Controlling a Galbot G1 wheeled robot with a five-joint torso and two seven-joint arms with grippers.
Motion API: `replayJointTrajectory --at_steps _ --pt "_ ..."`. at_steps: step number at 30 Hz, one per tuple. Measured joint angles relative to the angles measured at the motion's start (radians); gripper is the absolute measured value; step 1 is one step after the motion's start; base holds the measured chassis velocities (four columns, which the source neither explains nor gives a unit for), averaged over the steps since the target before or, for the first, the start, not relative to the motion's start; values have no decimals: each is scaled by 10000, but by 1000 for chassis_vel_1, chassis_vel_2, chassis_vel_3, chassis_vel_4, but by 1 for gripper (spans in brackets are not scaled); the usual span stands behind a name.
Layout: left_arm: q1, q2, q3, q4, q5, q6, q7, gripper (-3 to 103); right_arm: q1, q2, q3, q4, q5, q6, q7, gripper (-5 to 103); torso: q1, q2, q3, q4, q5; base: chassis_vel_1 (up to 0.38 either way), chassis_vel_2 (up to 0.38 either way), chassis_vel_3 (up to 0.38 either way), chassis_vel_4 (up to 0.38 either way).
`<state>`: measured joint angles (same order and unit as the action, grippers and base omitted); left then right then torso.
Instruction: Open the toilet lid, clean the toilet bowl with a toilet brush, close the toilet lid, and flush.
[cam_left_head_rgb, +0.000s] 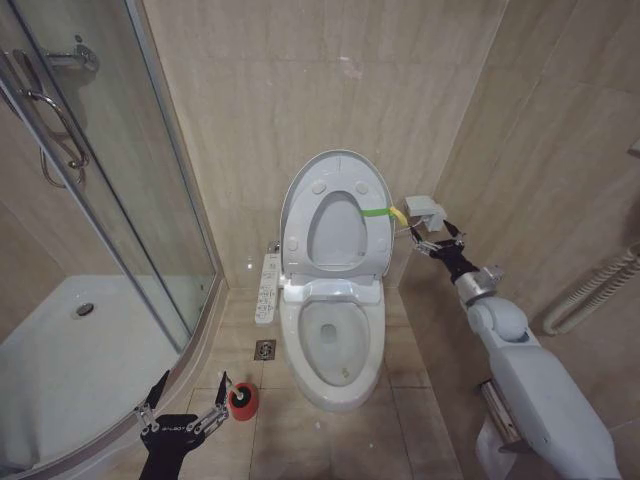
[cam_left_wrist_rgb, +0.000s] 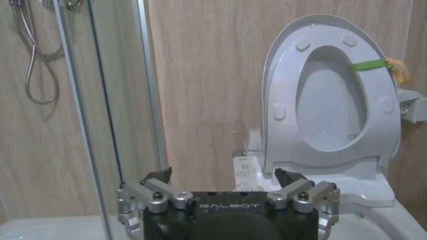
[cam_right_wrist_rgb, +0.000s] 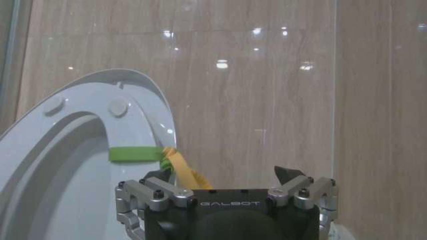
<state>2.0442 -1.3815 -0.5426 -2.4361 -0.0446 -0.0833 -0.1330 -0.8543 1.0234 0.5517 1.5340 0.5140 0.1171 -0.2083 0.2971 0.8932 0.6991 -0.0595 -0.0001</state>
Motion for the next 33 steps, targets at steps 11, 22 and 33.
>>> replayJointTrajectory --at_steps 11,22,33 --pt "0 0 0 0 0 0 0 100 -1746 42 708 1078 306 -205 272 100 0 0 0 0 2 0 0 0 0" --pt "0 0 0 0 0 0 0 100 -3035 710 1135 1948 242 -263 345 100 0 0 1 0 0 0 0 0 0" --pt "0 0 0 0 0 0 0 100 -3964 1430 1317 2105 -180 -41 226 100 0 0 0 0 0 0 0 0 0"
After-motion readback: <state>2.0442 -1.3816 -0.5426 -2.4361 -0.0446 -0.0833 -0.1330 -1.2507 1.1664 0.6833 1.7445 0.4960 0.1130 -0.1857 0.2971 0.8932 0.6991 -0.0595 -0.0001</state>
